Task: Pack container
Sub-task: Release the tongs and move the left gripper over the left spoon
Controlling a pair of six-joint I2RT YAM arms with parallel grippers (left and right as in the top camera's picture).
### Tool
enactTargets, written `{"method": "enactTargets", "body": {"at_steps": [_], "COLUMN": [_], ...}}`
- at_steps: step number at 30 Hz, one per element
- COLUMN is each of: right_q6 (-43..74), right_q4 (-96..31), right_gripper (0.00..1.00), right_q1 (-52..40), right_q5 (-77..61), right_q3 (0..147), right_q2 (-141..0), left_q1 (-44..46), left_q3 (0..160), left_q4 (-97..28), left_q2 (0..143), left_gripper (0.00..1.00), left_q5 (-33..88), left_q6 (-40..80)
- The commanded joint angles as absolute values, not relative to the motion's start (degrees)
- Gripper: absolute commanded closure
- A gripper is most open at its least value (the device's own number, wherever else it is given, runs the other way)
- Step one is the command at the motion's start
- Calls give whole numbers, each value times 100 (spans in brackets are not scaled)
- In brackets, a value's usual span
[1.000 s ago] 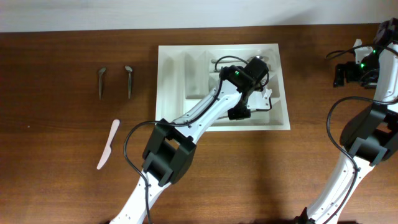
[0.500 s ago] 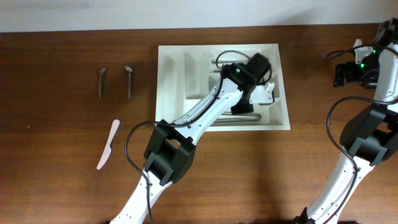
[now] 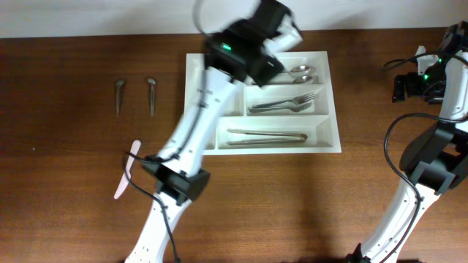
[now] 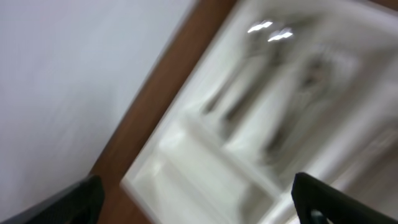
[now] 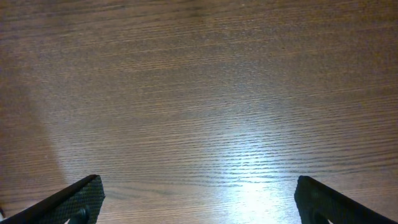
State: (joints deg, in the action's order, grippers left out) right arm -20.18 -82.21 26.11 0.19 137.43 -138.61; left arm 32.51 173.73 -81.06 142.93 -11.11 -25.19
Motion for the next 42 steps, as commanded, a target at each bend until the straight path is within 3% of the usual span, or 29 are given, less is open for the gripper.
{"method": "enactTargets", "body": {"at_steps": [1, 9, 18, 25, 42], "right_q6": [-2075, -2075, -2075, -2075, -2075], "right_q4": [-8217, -8217, -8217, -8217, -8217], "right_gripper": [1, 1, 1, 1, 1], "right_q1": [2589, 2589, 2589, 2589, 2589], "right_q5": [47, 49, 47, 49, 47], "right_q3": [13714, 13714, 13714, 13714, 13714], "right_q2": [-13740, -13740, -13740, -13740, -13740], "left_q1": [2425, 661, -781, -915, -917], "left_q3": [17484, 17441, 17441, 17441, 17436], "left_q4": [-8193, -8079, -8180, -8342, -8739], "left_q2": [14212, 14403, 15200, 15911, 16822], "left_gripper": [1, 1, 1, 1, 1], "left_q5": [-1332, -1166, -71, -84, -123], "left_q6": [-1664, -471, -502, -926, -445]}}
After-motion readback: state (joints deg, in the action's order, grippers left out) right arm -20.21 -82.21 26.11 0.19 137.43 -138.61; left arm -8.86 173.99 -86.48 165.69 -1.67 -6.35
